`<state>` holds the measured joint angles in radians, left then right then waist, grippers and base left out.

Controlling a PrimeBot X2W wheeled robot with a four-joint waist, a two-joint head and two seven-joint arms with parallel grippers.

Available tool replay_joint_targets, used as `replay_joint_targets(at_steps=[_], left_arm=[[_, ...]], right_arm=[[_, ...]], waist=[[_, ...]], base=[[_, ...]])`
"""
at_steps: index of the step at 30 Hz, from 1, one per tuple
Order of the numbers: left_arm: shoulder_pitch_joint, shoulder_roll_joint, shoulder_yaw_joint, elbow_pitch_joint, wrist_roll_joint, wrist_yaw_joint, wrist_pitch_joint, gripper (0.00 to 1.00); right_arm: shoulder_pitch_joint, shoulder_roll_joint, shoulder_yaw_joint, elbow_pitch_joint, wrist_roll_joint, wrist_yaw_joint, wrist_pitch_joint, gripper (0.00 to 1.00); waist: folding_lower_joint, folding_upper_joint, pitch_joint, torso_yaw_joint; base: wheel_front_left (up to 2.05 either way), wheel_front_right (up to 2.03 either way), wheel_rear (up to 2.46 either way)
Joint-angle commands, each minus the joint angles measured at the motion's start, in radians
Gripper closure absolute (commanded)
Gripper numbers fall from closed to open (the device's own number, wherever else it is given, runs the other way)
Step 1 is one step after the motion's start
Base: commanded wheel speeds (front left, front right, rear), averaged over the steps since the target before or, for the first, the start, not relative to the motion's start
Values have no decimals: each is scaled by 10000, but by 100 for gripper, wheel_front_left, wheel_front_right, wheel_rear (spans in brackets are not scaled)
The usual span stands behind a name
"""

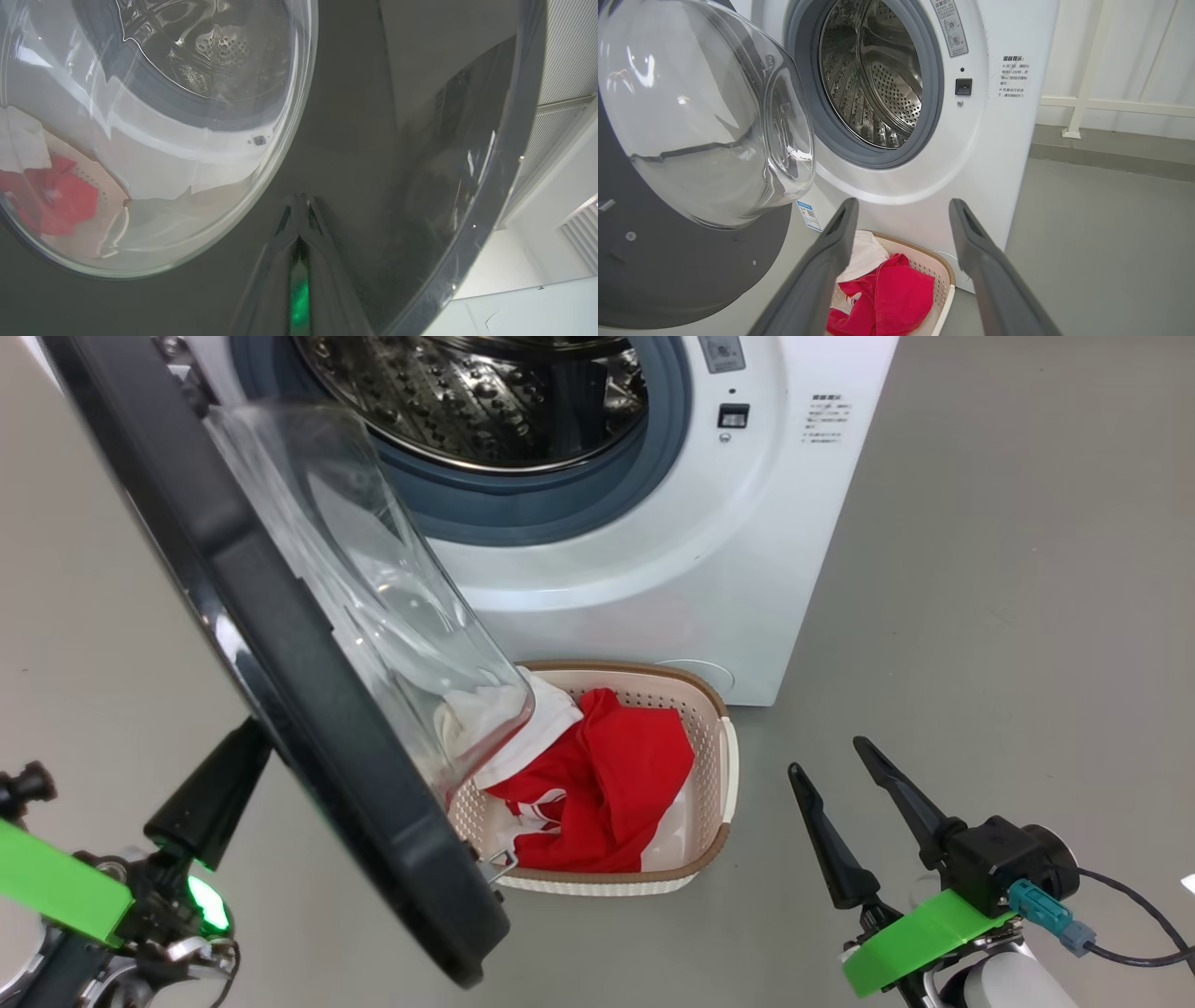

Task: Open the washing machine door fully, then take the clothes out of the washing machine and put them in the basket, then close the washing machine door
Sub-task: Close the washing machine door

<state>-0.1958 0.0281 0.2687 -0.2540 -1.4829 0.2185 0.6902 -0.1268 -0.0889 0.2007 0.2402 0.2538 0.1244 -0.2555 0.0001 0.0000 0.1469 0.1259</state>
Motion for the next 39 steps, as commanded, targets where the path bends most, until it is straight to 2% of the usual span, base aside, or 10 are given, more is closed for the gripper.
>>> replay_joint_targets(at_steps=[1,14,22,23,24,25,30,36,39], left_arm=[[-73,222,130,-342,-253,-128,32,100],[-119,228,-374,-225,-290,-317,-242,100],[45,529,-277,-18,418,-626,-628,100],[102,657,-241,14,671,-760,-762,84],[167,750,-200,66,891,-910,-904,55],[259,907,-179,128,1220,-1079,-1065,2],[812,1649,-345,564,3396,-1947,-2202,0],[1338,2125,-1045,869,6361,-2853,-4225,0],[1476,2124,-1563,990,7632,-3097,-5420,0]], right_arm=[[-249,44,153,-233,133,63,-63,0],[-313,97,152,-237,154,63,-63,0],[-273,114,73,-201,105,63,-63,0],[-264,119,67,-193,97,63,-63,0],[-254,124,73,-183,89,63,-63,0],[-241,128,74,-170,82,63,-63,0],[-185,146,81,-126,67,63,-63,0],[-130,152,102,-80,59,63,-63,0],[-94,155,111,-49,59,63,-63,0]], waist=[[-1,0,11,-54],[-1,0,56,-340],[-1,0,48,-292],[-1,0,32,-276],[-1,0,11,-261],[-1,0,-15,-241],[-1,0,-146,-136],[-1,0,-260,3],[-1,0,-334,48]], base=[[0,0,0],[0,0,0],[0,0,0],[0,0,0],[0,0,0],[0,0,0],[0,0,0],[0,0,0],[0,0,0]])
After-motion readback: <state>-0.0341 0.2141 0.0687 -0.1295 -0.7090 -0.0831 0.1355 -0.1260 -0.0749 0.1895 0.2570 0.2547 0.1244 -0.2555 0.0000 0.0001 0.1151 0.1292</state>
